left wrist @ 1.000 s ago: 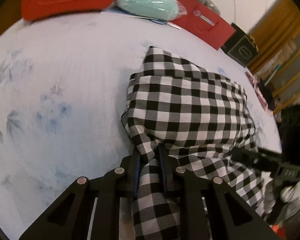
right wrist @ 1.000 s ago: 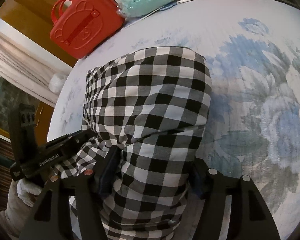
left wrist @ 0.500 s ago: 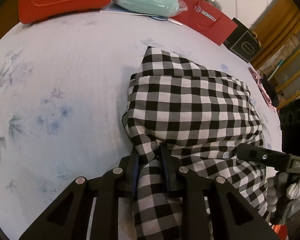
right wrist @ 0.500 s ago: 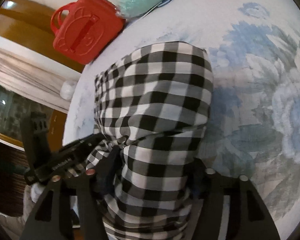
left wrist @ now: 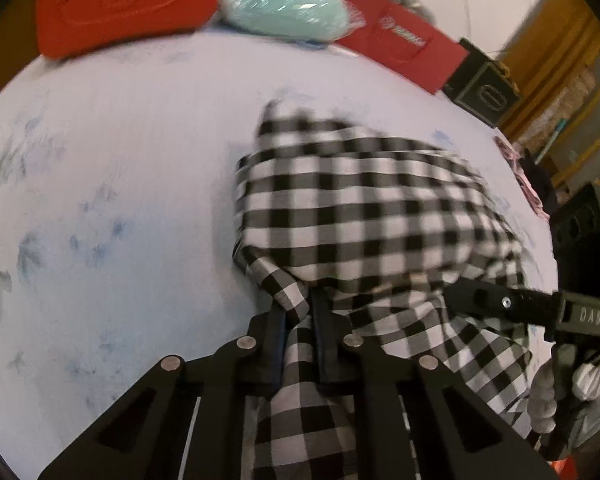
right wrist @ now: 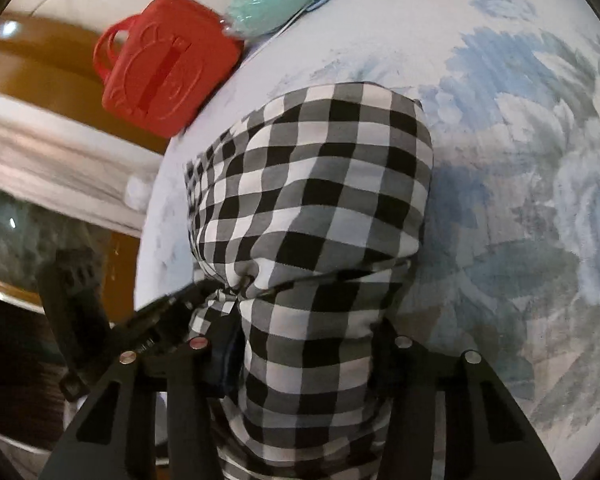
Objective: Fold clothes
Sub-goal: 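Hold the folded gingham bundle with both grippers and lift it off the table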
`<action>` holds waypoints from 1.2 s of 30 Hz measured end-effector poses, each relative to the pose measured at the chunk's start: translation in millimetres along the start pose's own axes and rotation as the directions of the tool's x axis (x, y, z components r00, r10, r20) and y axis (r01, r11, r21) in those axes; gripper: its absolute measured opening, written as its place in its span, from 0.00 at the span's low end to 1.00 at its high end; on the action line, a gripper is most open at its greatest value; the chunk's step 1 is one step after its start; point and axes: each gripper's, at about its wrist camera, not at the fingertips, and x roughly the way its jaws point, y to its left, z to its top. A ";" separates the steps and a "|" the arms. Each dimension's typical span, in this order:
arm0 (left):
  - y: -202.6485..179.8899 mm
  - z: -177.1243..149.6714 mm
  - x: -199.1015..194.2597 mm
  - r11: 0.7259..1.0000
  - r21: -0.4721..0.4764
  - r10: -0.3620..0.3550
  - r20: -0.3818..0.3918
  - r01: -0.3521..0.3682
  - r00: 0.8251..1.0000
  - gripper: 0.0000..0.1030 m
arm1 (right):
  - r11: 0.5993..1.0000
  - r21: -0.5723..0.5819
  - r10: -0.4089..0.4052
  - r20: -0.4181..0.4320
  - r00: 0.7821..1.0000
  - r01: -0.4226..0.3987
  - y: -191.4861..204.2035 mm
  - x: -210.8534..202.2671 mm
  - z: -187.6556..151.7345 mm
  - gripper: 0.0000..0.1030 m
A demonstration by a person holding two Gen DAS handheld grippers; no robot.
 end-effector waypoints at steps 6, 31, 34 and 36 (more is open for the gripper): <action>-28.0 2.6 -29.2 0.998 0.070 -0.013 0.033 0.010 0.999 0.08 | 0.995 -0.066 0.074 0.062 0.995 -0.070 31.1 -39.1 0.1 0.43; -34.9 10.4 35.4 0.996 -0.014 -0.092 -0.113 0.091 0.989 0.47 | 0.998 0.055 -0.014 0.006 1.000 0.014 -44.6 -68.2 -25.0 0.42; -34.4 12.1 41.1 0.990 -0.053 -0.133 -0.103 0.129 0.986 0.21 | 0.998 0.067 -0.019 -0.002 1.000 0.019 -49.4 -64.6 -26.4 0.50; -35.1 10.6 41.1 0.988 -0.058 -0.148 -0.085 0.143 0.985 0.17 | 0.997 0.074 -0.003 0.008 1.000 0.002 -47.5 -59.4 -22.7 0.50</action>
